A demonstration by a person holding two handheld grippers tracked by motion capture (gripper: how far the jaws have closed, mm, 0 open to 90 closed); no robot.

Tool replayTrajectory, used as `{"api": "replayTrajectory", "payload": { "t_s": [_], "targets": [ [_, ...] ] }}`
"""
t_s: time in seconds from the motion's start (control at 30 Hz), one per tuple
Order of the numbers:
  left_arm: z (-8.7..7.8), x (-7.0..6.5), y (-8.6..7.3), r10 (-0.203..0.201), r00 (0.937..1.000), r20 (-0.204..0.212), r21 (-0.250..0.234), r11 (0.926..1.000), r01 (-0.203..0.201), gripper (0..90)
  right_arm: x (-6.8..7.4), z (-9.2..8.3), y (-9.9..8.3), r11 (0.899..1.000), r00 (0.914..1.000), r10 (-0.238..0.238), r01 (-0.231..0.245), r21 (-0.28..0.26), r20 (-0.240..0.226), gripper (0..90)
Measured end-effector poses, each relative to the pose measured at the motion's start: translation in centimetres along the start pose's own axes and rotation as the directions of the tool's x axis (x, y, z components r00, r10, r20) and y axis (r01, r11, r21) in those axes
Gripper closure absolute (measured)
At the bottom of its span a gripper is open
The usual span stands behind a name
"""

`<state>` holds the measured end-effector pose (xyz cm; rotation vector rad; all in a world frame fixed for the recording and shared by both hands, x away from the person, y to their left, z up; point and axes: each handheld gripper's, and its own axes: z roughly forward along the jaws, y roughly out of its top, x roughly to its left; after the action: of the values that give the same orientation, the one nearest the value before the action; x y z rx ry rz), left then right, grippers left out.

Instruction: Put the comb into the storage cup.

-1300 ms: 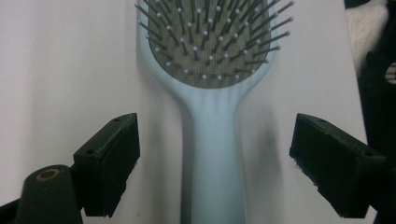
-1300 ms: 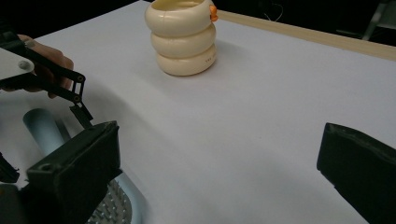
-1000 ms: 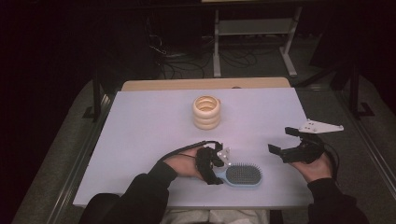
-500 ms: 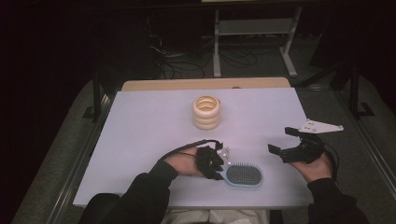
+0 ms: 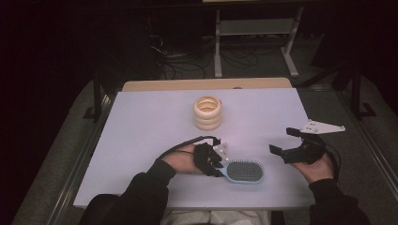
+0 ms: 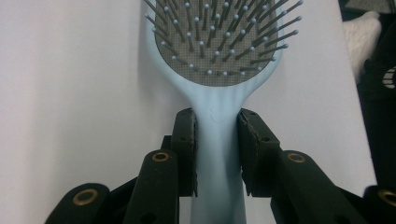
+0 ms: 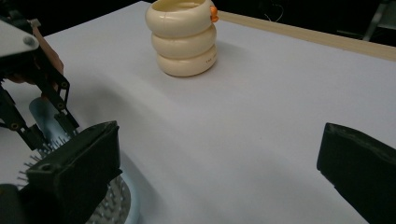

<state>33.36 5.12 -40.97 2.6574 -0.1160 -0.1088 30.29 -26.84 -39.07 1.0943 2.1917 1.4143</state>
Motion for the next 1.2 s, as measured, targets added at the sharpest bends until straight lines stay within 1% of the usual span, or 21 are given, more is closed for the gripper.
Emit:
{"api": "replayTrajectory", "payload": {
  "t_s": [0.13, 0.2, 0.3, 0.33, 0.4, 0.53, 0.7, 0.83, 0.87, 0.93, 1.13, 1.2],
  "targets": [
    [-1.3, 0.2, 0.1, 0.000, 0.9997, -0.024, 0.006, 1.0000, 0.001, 69.9, 0.0, 0.0, 0.0, 1.000, 1.0000, 0.003, -0.003, 0.001, 0.003, 0.0],
    [-2.0, 0.4, 0.2, -0.001, 0.9991, -0.043, 0.000, 1.0000, 0.001, 69.9, 0.0, 0.0, 0.0, 1.000, 1.0000, 0.003, -0.003, 0.000, 0.002, 0.0],
    [-3.1, 0.8, 0.3, -0.007, 0.9982, -0.060, -0.013, 0.9999, 0.006, 69.9, 0.0, 0.0, 0.0, 1.000, 1.0000, 0.002, -0.002, -0.001, 0.003, 0.0],
    [-3.4, 0.9, 0.4, -0.014, 0.9983, -0.057, -0.015, 0.9998, 0.013, 69.9, 0.0, -0.1, 0.0, 1.000, 1.0000, 0.003, -0.003, -0.002, 0.003, 0.0],
    [-3.9, 1.1, 0.4, -0.014, 0.9972, -0.074, -0.011, 0.9999, 0.013, 69.9, 0.0, -0.1, 0.0, 1.000, 1.0000, 0.004, -0.004, -0.004, 0.002, 0.0],
    [-4.7, 1.2, 0.3, -0.022, 0.9959, -0.088, -0.022, 0.9996, 0.020, 69.9, 0.0, -0.1, 0.0, 1.000, 1.0000, 0.004, -0.004, -0.004, 0.001, 0.0],
    [-5.5, 1.4, 0.2, -0.024, 0.9942, -0.104, -0.020, 0.9995, 0.023, 69.9, 0.0, -0.1, 0.0, 1.000, 1.0000, 0.005, -0.005, -0.003, 0.001, 0.0],
    [-6.3, 1.4, 0.1, -0.035, 0.9922, -0.120, -0.036, 0.9989, 0.031, 69.9, 0.0, -0.1, 0.0, 1.000, 1.0000, 0.005, -0.005, -0.001, 0.000, 0.0],
    [-6.5, 1.5, 0.0, -0.032, 0.9917, -0.125, -0.037, 0.9989, 0.028, 69.9, 0.0, -0.1, 0.0, 1.000, 1.0000, 0.005, -0.005, -0.001, 0.000, 0.0],
    [-6.9, 1.5, 0.0, -0.035, 0.9902, -0.135, -0.035, 0.9989, 0.031, 69.9, 0.0, -0.1, 0.0, 1.000, 1.0000, 0.006, -0.006, -0.001, 0.000, 0.0],
    [-7.8, 1.9, 0.1, -0.043, 0.9858, -0.162, -0.053, 0.9980, 0.034, 69.9, 0.0, -0.1, 0.0, 1.000, 1.0000, 0.008, -0.008, -0.002, 0.000, 0.0],
    [-8.2, 1.9, 0.1, -0.047, 0.9830, -0.177, -0.060, 0.9975, 0.037, 69.9, 0.0, -0.1, 0.0, 1.000, 1.0000, 0.010, -0.010, -0.004, 0.000, 0.0]
  ]
}}
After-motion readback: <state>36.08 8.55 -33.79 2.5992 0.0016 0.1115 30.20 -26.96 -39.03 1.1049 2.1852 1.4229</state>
